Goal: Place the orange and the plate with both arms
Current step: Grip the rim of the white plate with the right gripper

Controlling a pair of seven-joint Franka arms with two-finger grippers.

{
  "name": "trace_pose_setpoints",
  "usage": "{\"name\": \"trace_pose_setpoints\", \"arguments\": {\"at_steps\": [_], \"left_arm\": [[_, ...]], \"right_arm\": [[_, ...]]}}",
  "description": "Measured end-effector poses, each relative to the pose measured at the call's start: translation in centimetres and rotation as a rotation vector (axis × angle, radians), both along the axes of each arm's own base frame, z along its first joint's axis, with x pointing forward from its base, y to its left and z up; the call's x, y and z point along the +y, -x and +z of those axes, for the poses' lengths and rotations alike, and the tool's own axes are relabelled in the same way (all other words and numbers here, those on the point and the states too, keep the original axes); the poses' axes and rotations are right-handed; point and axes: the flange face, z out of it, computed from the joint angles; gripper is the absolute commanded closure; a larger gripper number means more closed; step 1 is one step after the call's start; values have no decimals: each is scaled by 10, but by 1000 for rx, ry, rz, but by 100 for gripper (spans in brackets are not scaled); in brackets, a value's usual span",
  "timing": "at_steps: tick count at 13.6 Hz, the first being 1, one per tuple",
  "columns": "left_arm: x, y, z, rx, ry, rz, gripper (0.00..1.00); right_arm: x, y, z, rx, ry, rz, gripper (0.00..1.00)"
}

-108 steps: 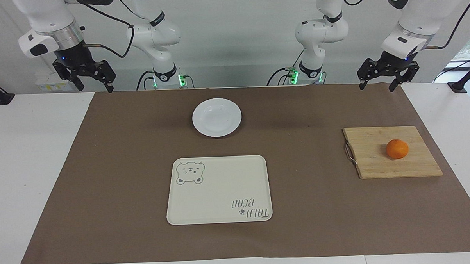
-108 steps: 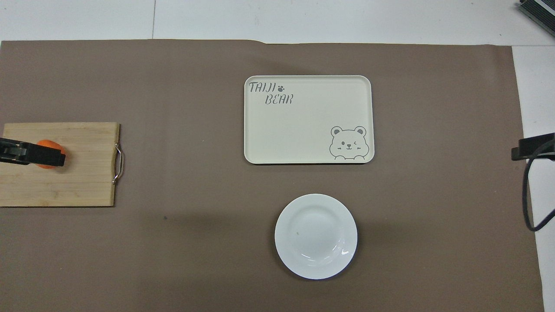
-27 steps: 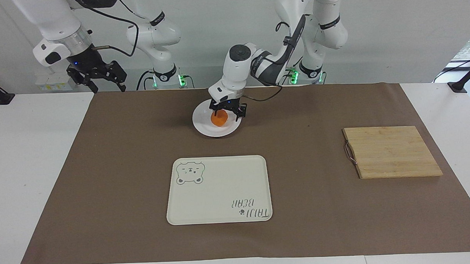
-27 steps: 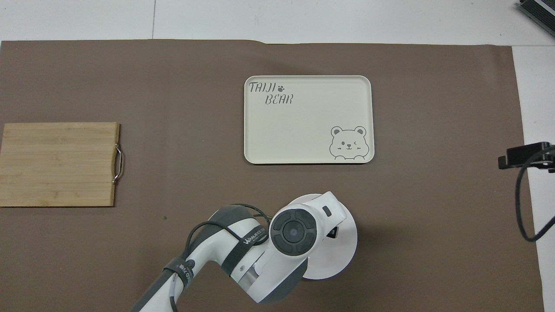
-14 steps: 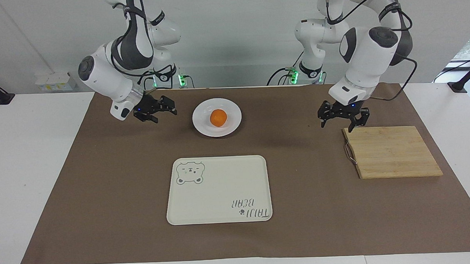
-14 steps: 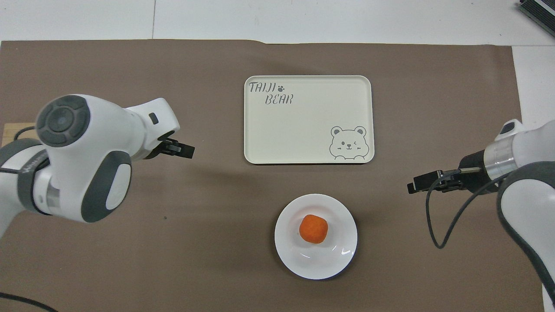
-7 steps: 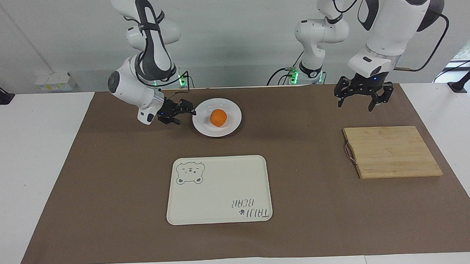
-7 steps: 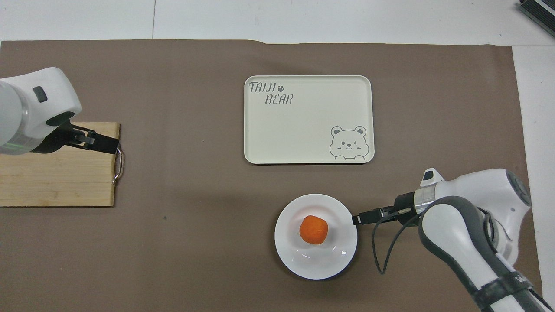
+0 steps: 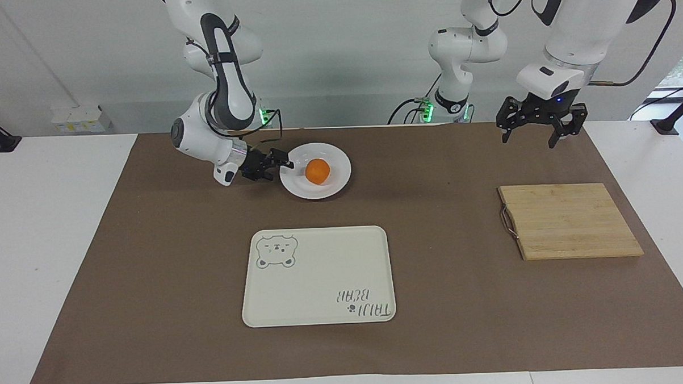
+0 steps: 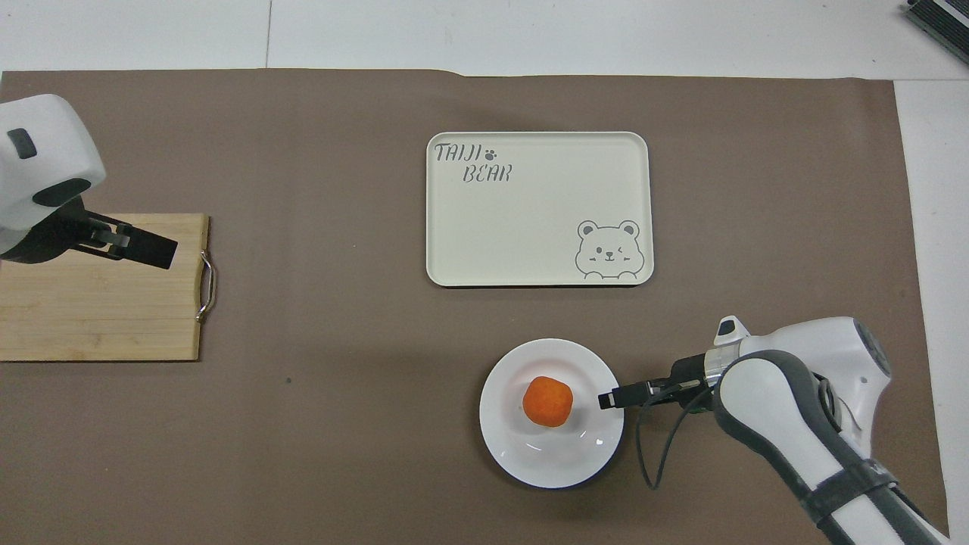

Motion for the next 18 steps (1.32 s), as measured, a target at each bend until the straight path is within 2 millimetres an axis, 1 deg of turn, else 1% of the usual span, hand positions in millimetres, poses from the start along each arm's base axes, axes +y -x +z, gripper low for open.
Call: {"name": "trace_pose_setpoints", "arguments": {"at_steps": [2, 3, 5, 8, 10, 12, 15, 16, 18], "left_arm": [[7, -2, -2, 5, 8, 20, 0], [8, -2, -2, 6, 13, 30, 0], [9, -2, -3, 8, 17, 43, 0], [8, -1, -7, 19, 17, 62, 0], [8, 1, -8, 21, 17, 78, 0], [7, 1, -7, 21, 28, 92, 0], [6, 2, -7, 23, 44, 100, 0], [6, 2, -7, 23, 44, 100, 0], [5, 2, -7, 23, 45, 100, 0]], "right_arm": [[1, 2, -4, 12, -12, -16, 0], [5, 3, -4, 15, -19, -18, 0], [14, 5, -4, 19, -33, -19, 18], [16, 6, -5, 25, -33, -20, 52], [16, 6, -5, 33, -31, -29, 64], [15, 7, -6, 37, -30, -32, 81], [15, 7, -7, 40, -29, -35, 98], [16, 6, -5, 41, -36, -37, 100], [16, 5, -3, 39, -41, -36, 100]]}}
